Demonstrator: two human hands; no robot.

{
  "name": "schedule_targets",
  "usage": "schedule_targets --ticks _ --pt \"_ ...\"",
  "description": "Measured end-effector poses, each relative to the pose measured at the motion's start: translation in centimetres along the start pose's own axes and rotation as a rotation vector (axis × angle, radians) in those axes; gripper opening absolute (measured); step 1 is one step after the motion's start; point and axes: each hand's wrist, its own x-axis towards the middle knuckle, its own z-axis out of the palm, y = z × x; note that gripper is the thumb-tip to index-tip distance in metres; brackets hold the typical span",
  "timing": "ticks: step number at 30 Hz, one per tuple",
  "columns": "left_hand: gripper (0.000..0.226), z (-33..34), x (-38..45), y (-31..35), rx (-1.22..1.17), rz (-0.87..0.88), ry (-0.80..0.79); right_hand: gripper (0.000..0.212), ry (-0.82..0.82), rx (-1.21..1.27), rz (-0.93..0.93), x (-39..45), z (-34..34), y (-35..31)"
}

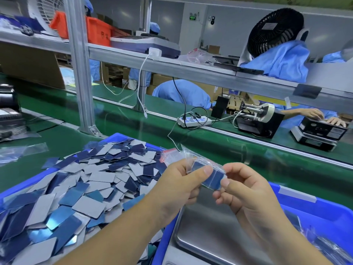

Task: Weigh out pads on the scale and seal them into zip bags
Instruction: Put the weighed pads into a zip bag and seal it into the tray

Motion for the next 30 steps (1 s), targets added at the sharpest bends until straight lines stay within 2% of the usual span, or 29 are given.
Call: schedule_targets --ticks 3,5,8,11,13,14,17,18,21,26,30 --pt "0.034 -0.2 0.0 0.0 -0.001 0.016 0.01 0.025 -0.007 -0.025 -0.014 0.0 0.2 0.0" --pt "0.023 -0.3 0.0 0.0 -0.006 0.028 -0.001 0.02 0.004 -0.072 -0.046 -0.1 0.4 0.0" --pt "0.025 -0.3 0.1 0.1 -0.003 0.031 -0.005 0.017 0.001 -0.149 -0.112 -0.2 0.3 0.2" --pt "0.016 -0.2 0.0 0.1 0.03 0.024 -0.028 0.029 -0.012 -0.213 -0.145 -0.2 0.0 0.4" --pt "0.017 -0.1 0.0 0.1 0.032 0.02 -0.04 0.028 0.0 -0.19 -0.134 -0.1 0.0 0.4" --pt "0.02 -0.1 0.0 0.1 0.02 0.009 -0.042 0.028 0.015 -0.167 -0.124 -0.1 0.0 0.5" --pt "0.061 -0.1 0.0 0.3 -0.064 -0.062 -0.034 0.032 0.072 -0.122 -0.112 0.1 -0.1 0.7" --pt "0.065 -0.1 0.0 0.4 -0.086 -0.075 -0.023 0.034 0.088 -0.113 -0.114 0.2 -0.2 0.7" --pt "0.049 0.0 0.1 0.7 -0.12 -0.069 0.006 0.031 0.114 -0.12 -0.134 0.3 -0.5 0.7" --pt "0.019 -0.1 -0.1 1.0 -0.07 0.081 0.136 0.034 0.167 -0.098 -0.147 0.6 -1.0 0.9" --pt "0.02 -0.3 0.0 1.0 -0.002 0.08 0.267 0.036 0.179 -0.029 -0.152 0.7 -0.9 0.8"
